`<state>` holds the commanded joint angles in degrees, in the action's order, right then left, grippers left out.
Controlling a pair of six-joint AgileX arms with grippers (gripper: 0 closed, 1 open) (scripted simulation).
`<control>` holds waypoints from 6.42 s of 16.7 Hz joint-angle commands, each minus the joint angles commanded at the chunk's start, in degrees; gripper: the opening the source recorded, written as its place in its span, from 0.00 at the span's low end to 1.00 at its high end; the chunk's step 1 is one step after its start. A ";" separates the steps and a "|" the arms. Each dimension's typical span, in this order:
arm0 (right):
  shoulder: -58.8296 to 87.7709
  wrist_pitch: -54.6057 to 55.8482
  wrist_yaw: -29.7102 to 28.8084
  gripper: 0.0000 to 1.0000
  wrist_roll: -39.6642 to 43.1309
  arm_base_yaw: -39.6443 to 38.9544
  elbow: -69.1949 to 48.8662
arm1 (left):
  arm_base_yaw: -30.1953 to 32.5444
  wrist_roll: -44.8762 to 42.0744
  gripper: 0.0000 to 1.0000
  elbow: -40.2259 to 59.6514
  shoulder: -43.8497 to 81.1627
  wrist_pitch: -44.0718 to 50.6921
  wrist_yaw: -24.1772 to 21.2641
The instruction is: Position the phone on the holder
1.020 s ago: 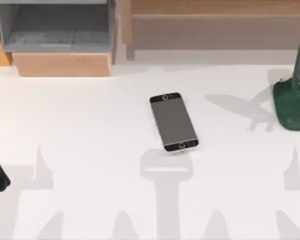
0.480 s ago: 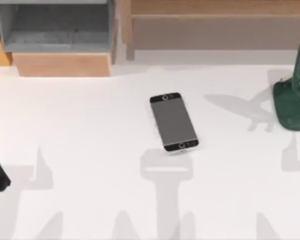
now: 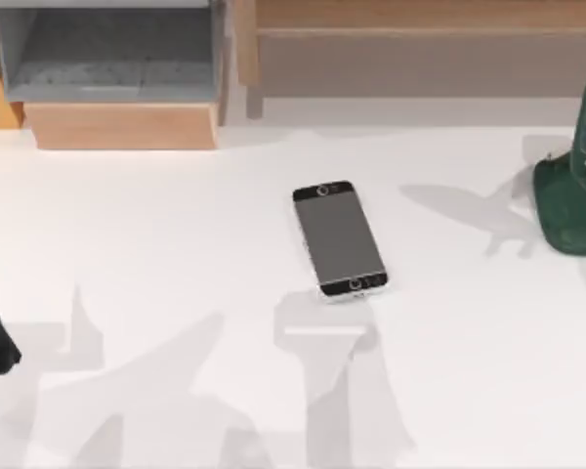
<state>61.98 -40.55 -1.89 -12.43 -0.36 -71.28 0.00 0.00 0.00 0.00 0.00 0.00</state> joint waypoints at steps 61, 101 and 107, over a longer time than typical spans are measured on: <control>88.78 -28.67 1.42 0.00 -9.15 -33.25 -58.70 | 0.00 0.00 1.00 0.00 0.00 0.00 0.00; 30.51 22.52 -4.99 0.00 -0.10 -17.71 -9.34 | 0.00 0.00 1.00 0.00 0.00 0.00 0.00; 18.21 37.34 -7.62 0.00 3.74 -12.44 11.51 | 0.00 0.00 1.00 0.00 0.00 0.00 0.00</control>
<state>80.19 -3.22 -9.51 -8.69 -12.80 -59.77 0.00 0.00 0.00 0.00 0.00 0.00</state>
